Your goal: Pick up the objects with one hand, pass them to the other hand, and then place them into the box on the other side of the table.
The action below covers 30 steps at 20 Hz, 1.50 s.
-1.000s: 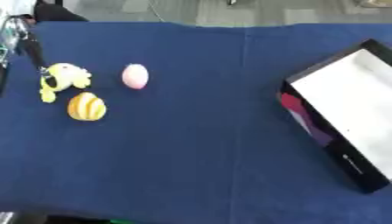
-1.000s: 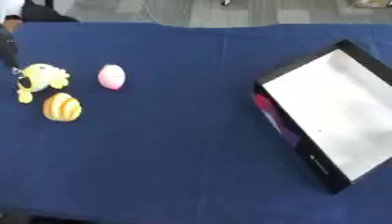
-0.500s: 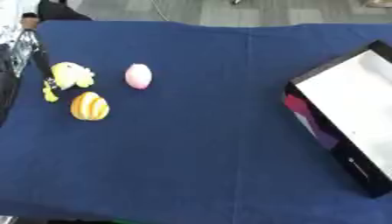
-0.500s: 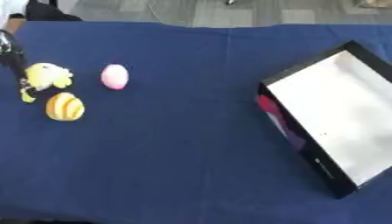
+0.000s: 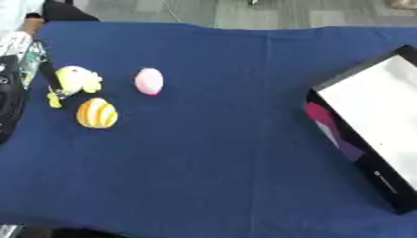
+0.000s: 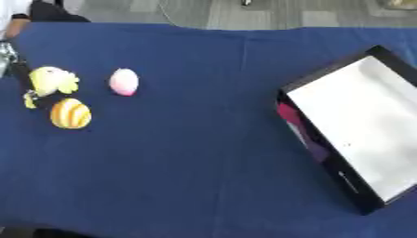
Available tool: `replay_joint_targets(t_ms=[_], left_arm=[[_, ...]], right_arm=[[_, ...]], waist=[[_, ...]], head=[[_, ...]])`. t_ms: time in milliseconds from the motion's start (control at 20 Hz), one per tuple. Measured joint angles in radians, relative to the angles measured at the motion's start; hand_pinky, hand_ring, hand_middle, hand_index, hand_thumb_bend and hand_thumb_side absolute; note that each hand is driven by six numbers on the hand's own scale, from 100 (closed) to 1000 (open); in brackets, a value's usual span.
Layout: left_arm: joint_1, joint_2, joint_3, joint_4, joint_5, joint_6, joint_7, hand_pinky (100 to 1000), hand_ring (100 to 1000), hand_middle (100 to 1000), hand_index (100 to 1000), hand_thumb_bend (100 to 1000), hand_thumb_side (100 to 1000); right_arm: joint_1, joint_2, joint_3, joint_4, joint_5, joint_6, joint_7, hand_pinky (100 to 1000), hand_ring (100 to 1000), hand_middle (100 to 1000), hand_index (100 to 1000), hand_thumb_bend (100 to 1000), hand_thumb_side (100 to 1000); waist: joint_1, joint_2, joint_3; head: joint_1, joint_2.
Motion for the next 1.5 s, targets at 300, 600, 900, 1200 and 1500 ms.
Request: replay_joint_targets(t_ms=[300,600,900,1200,1500], left_arm=[[0.008,-0.013,0.005,0.011,0.088,0.026,0.026,867,838,796,716,405,100],[0.008,-0.014,-0.004,0.014,0.102,0.043,0.046,810,771,702,610,380,100],[0.008,-0.013,-0.027,-0.067,0.125,0.019,0.060,797,759,669,591,345,100],[0.009,0.027,-0.063,-0.206,0.172,-0.010,0.062,784,742,644,578,350,100],[0.038,0.071,-0.092,-0.375,0.225,-0.025,0.078,777,737,624,573,311,100]], right_arm=[[0.000,0.003,0.004,0.000,0.007,0.000,0.002,1000,1000,1000,1000,100,552],[0.000,0.007,0.004,0.004,0.007,-0.003,0.007,1000,1000,1000,1000,100,548],[0.000,0.007,0.004,0.006,0.006,-0.005,0.007,1000,1000,1000,1000,100,544],[-0.001,0.004,0.009,0.006,0.000,-0.009,0.009,1000,1000,1000,1000,100,540],[-0.002,-0.005,0.010,0.006,-0.012,-0.010,0.009,1000,1000,1000,1000,100,536]], waist=[[-0.003,0.001,-0.001],[-0.003,0.001,-0.001],[-0.003,0.001,-0.001],[-0.003,0.001,0.000],[-0.003,0.000,0.003]], head=[[0.005,0.000],[0.006,0.000],[-0.006,0.001],[-0.011,0.001],[-0.023,0.001]])
